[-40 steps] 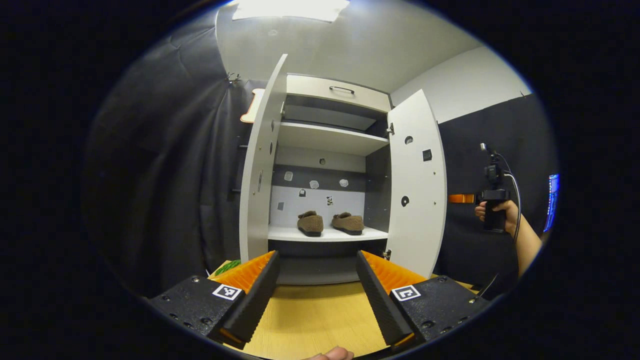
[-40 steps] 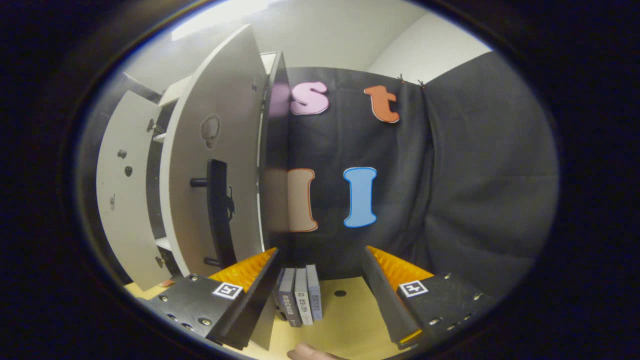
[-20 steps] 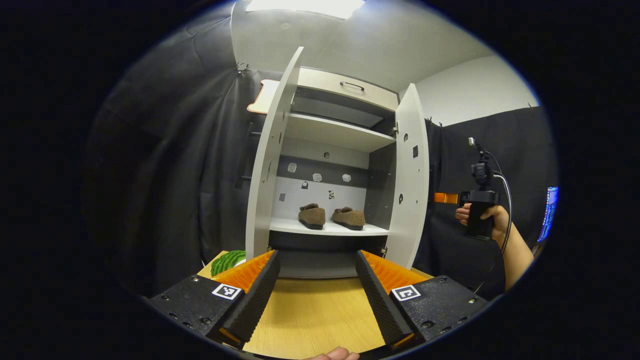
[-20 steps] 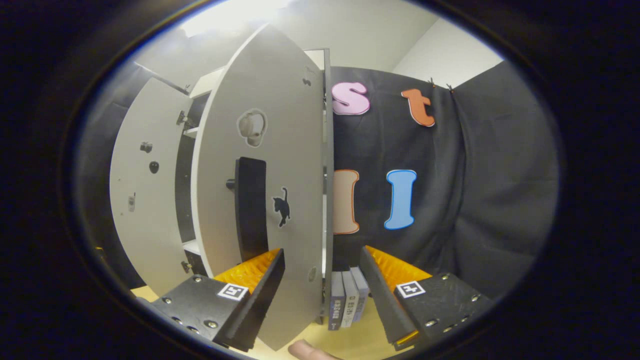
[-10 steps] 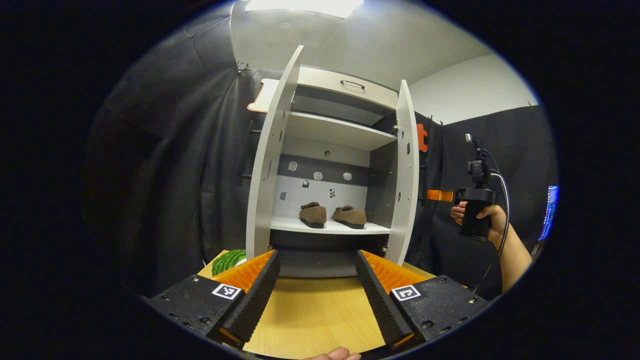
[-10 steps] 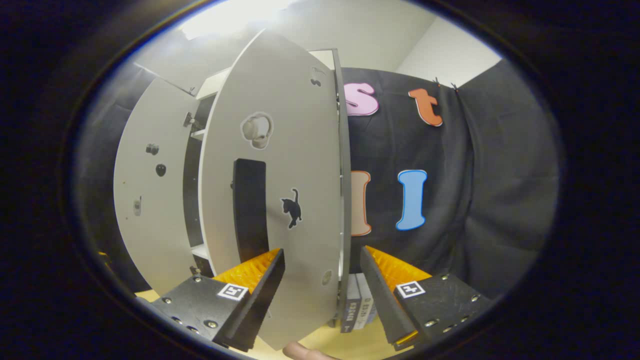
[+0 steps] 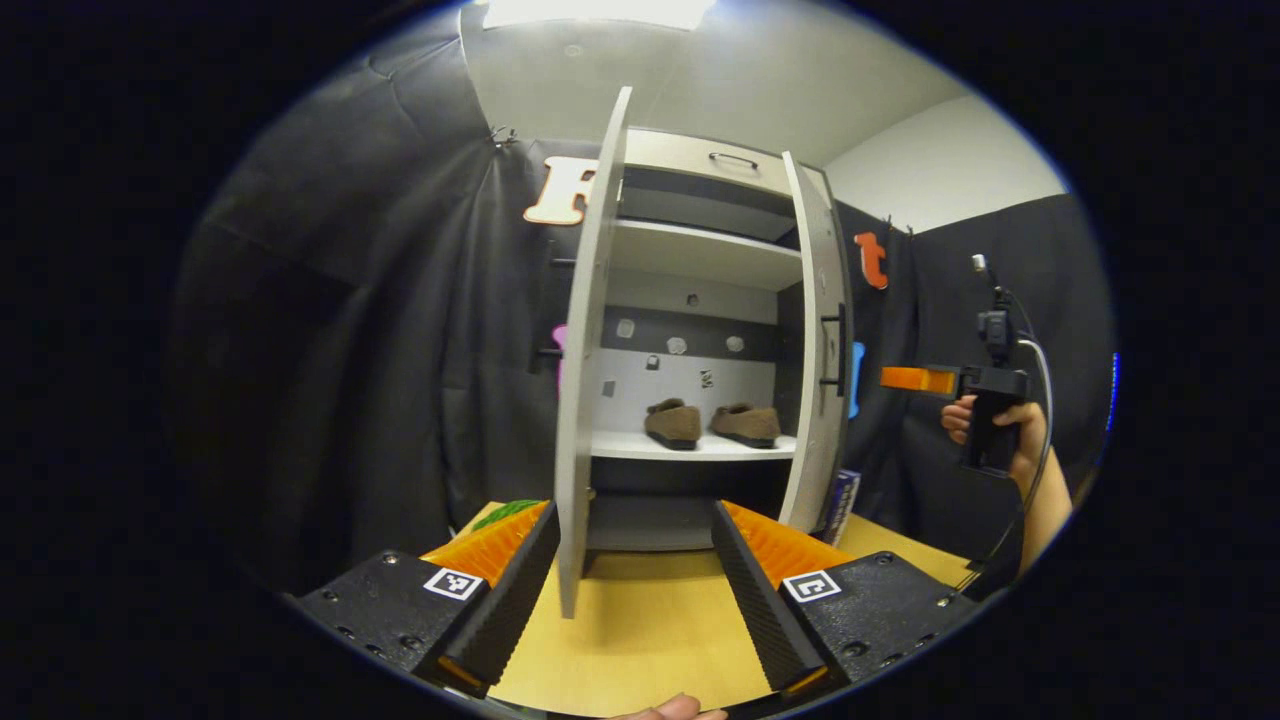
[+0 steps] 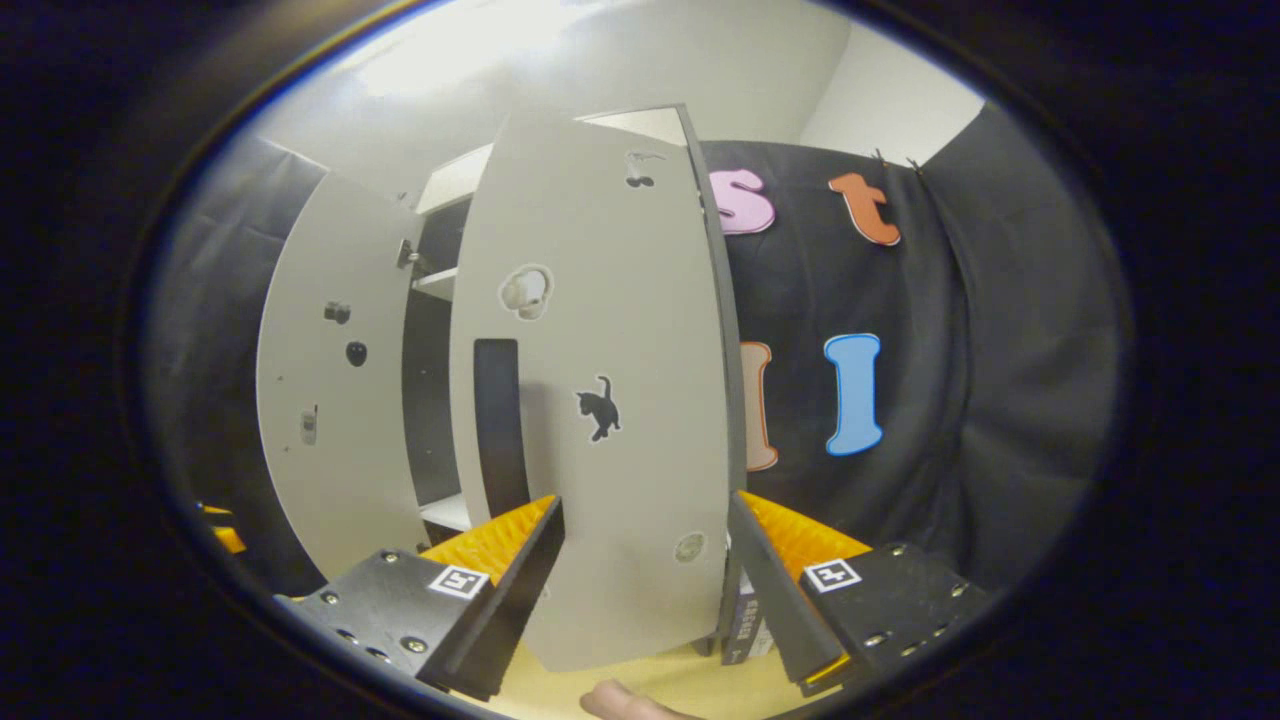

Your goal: Grab one shoe with the right hand and put it into the shoe cabinet, grab the other shoe with the left hand and put it into the shoe cabinet; then close the right door with the right hand and the left door with the left hand.

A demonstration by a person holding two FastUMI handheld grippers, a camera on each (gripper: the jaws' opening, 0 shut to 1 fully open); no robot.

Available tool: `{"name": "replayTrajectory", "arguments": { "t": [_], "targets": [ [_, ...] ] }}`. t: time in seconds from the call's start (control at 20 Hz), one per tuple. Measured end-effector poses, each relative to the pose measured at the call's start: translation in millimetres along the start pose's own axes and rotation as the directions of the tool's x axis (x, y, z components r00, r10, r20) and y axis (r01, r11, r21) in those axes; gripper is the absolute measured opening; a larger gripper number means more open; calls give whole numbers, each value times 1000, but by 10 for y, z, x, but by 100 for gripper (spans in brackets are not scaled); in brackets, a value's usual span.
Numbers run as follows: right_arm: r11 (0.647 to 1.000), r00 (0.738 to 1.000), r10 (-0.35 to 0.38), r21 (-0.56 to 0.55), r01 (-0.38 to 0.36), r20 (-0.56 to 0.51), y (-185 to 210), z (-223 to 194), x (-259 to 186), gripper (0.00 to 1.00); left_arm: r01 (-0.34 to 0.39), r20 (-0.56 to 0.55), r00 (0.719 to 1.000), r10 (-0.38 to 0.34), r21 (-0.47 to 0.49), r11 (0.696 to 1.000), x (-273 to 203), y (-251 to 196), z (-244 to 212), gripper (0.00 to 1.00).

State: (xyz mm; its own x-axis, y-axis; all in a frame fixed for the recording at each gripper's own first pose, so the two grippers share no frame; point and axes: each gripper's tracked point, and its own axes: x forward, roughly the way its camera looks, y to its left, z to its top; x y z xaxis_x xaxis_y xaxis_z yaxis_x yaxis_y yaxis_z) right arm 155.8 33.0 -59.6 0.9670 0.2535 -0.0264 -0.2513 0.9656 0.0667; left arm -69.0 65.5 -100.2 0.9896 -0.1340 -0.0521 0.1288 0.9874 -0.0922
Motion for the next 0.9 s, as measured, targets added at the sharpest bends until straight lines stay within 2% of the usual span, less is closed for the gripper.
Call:
{"name": "replayTrajectory", "arguments": {
  "t": [0.1, 0.25, 0.3, 0.35, 0.4, 0.5, 0.65, 0.7, 0.75, 0.85, 0.9],
  "targets": [
    [1000, 1000, 2, -14, -2, 12, 59, -30, -122, 99, -52, 9, 999, 52, 10, 999, 63, 233, 76, 93],
    [998, 998, 61, -20, -60, 12, 327, -118, -383, 99, -94, 14, 995, 94, -5, 996, 241, 561, 147, 93],
    [997, 997, 68, -44, -66, 26, 383, -107, -511, 99, -87, 8, 996, 87, -8, 996, 299, 642, 165, 93],
    [996, 996, 64, -73, -60, 60, 421, -60, -618, 99, -64, -3, 998, 64, -10, 998, 364, 692, 181, 89],
    [994, 996, 47, -101, -39, 80, 447, -45, -734, 98, -45, -20, 999, 44, -32, 998, 396, 728, 162, 93],
    [990, 997, 5, -142, 6, 76, 498, -184, -968, 99, 9, -41, 999, -13, -76, 997, 537, 793, 207, 93],
    [993, 999, -33, -113, 34, 7, 632, -439, -1242, 99, 62, 1, 998, -62, -45, 997, 753, 941, 410, 93],
    [995, 999, -38, -96, 36, -17, 662, -526, -1356, 99, 57, 20, 998, -57, -31, 998, 816, 1014, 487, 89],
    [997, 998, -42, -72, 39, -42, 665, -597, -1439, 98, 35, 19, 999, -35, -15, 999, 860, 1111, 520, 93],
    [999, 997, -52, -14, 51, -64, 608, -674, -1566, 98, -4, 41, 999, 4, 5, 1000, 976, 1290, 666, 93],
    [997, 995, -73, 2, 73, -69, 535, -710, -1643, 98, -22, 53, 998, 22, 13, 1000, 1033, 1365, 743, 88]
  ]
}}
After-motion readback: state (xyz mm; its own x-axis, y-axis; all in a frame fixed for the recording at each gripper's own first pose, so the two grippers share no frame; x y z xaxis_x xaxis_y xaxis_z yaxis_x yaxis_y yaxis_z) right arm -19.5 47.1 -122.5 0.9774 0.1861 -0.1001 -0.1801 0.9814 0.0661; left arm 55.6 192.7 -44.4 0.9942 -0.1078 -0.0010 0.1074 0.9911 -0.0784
